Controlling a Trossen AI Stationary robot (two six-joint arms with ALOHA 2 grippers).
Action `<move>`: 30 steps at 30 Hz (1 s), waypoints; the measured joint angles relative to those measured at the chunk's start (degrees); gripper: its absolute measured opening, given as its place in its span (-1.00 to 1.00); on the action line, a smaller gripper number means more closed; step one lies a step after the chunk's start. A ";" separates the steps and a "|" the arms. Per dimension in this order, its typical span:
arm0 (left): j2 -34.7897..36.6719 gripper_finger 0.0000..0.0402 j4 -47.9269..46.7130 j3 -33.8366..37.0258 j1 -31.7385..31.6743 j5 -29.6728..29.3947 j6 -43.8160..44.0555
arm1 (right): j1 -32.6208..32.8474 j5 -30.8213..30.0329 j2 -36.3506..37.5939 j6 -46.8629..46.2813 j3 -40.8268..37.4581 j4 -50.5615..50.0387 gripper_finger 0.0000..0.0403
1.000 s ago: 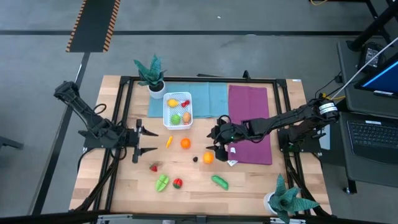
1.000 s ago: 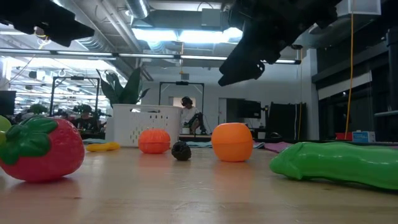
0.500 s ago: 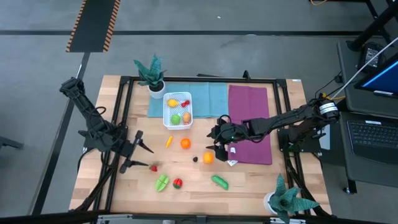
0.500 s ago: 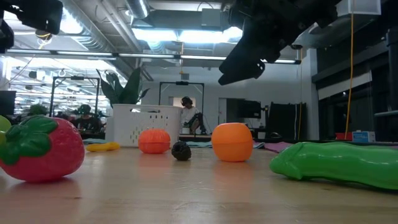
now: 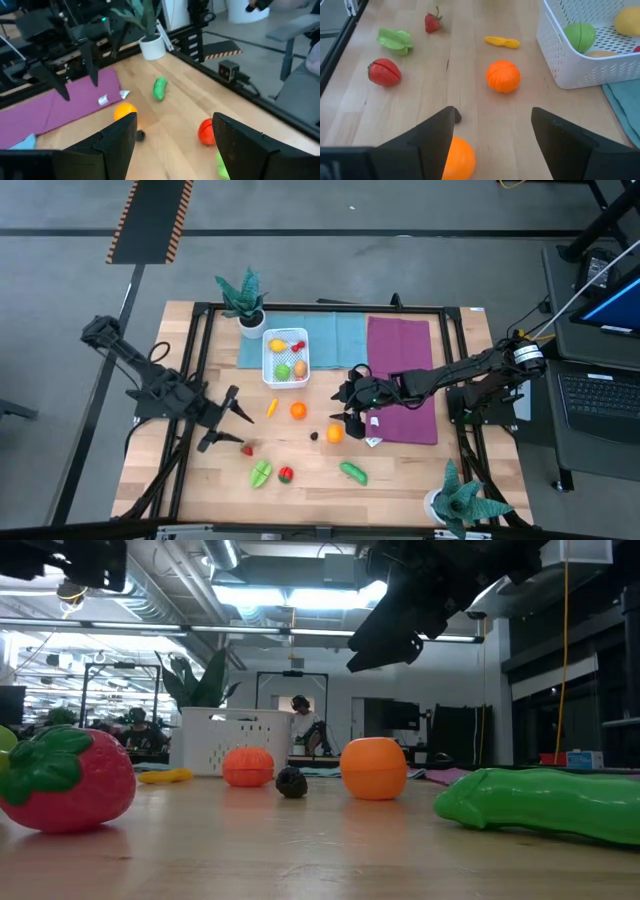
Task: Pick and placing Produce into tupperware
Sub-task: Put the orange into the white basket
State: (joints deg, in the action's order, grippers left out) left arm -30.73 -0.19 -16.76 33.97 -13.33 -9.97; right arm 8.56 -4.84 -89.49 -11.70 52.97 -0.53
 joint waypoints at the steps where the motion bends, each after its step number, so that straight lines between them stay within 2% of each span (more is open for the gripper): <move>1: -0.01 0.25 0.05 0.23 -1.63 0.83 -0.25 | 0.00 0.00 0.00 0.01 0.00 0.00 0.33; 4: 0.69 0.23 -0.02 2.45 -5.40 0.86 1.92 | 0.16 0.00 0.00 -0.08 0.00 -0.06 0.33; 10: 8.34 0.18 3.61 8.91 -8.61 1.14 1.99 | 0.66 -0.02 0.02 1.64 -0.02 -0.13 0.33; 15: 16.28 0.17 0.65 9.27 -8.63 2.32 0.53 | 0.66 -0.05 0.02 4.87 -0.04 1.25 0.33; 20: 19.19 0.16 -3.07 9.29 -8.63 2.32 0.82 | 0.06 -0.01 0.75 9.01 -0.11 2.90 0.33; 25: 19.24 0.16 -3.69 9.29 -8.63 2.32 0.87 | -1.01 -0.26 5.91 8.77 -2.50 2.44 0.33; 30: 19.24 0.16 -3.73 9.29 -8.63 2.32 1.85 | 0.07 -0.06 16.51 5.96 -10.86 4.97 0.33</move>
State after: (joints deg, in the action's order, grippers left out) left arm -11.49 -3.92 -7.46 25.34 -11.00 -8.12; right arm 8.62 -4.90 -72.98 -5.74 42.11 4.43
